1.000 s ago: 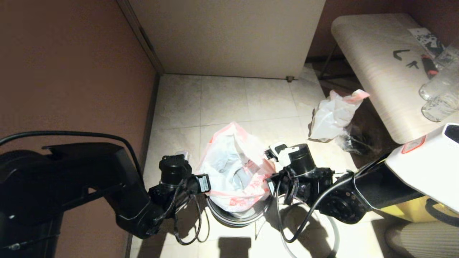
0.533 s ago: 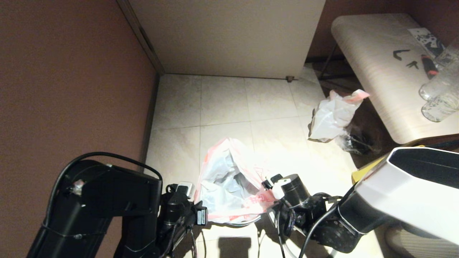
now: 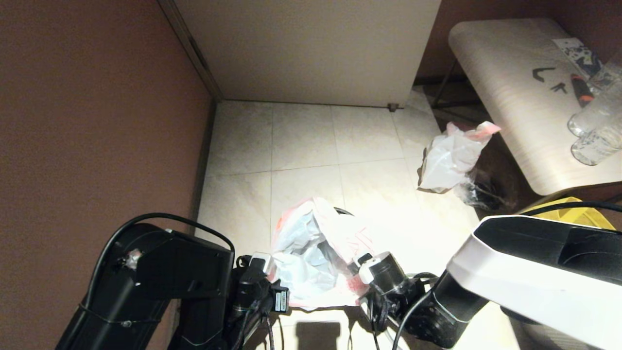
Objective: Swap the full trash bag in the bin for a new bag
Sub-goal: Put the new garbage bag on the trash can
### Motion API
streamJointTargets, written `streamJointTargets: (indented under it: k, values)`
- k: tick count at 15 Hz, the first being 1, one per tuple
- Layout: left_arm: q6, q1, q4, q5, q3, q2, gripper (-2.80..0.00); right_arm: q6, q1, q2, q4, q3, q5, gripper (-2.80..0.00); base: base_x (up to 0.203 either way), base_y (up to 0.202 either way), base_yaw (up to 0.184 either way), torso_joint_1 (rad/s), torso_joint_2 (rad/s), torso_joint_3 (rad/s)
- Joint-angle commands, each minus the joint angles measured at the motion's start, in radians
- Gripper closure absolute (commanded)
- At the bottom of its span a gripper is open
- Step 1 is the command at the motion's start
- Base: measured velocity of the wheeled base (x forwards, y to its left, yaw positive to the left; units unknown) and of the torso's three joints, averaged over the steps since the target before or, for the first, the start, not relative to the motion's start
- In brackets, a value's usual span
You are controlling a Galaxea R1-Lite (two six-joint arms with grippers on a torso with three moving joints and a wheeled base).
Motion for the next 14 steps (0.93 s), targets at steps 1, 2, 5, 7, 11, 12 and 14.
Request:
streamJointTargets:
  k: [1,2,5,7,11,12,14]
  values:
    - [-0.001,0.002,-0.002,0.000,-0.025,0.015,0.00,-0.010,-0.002,0.063,0.000,-0.077,-0.003,0.00,0.000,0.000,0.000,0.000,0.00,0.000]
    - [-0.002,0.015,0.037,0.001,-0.054,0.016,0.00,-0.021,-0.003,0.091,0.006,-0.126,-0.004,0.00,0.000,0.000,0.000,0.000,0.00,0.000]
    - [-0.006,0.049,0.098,0.005,-0.099,0.003,0.00,-0.049,-0.004,0.150,0.066,-0.276,-0.005,0.00,0.000,0.000,0.000,0.000,0.00,0.000]
    - [-0.020,0.077,0.099,0.003,-0.103,-0.041,0.00,-0.053,-0.003,0.168,0.086,-0.378,-0.005,0.00,0.000,0.000,0.000,0.000,0.00,0.000]
    - [-0.052,0.151,0.110,0.002,-0.140,-0.082,0.00,-0.056,0.004,0.170,0.088,-0.537,-0.003,0.00,0.000,0.000,0.000,0.000,0.00,0.000]
    - [-0.052,0.164,0.127,0.002,-0.151,-0.082,0.00,-0.055,0.002,0.171,0.093,-0.563,-0.005,0.00,0.000,0.000,0.000,0.000,0.00,0.000]
    - [-0.052,0.180,0.147,0.004,-0.174,-0.070,0.00,-0.057,0.004,0.164,0.112,-0.529,-0.018,0.00,0.000,0.000,0.000,0.000,0.00,0.000]
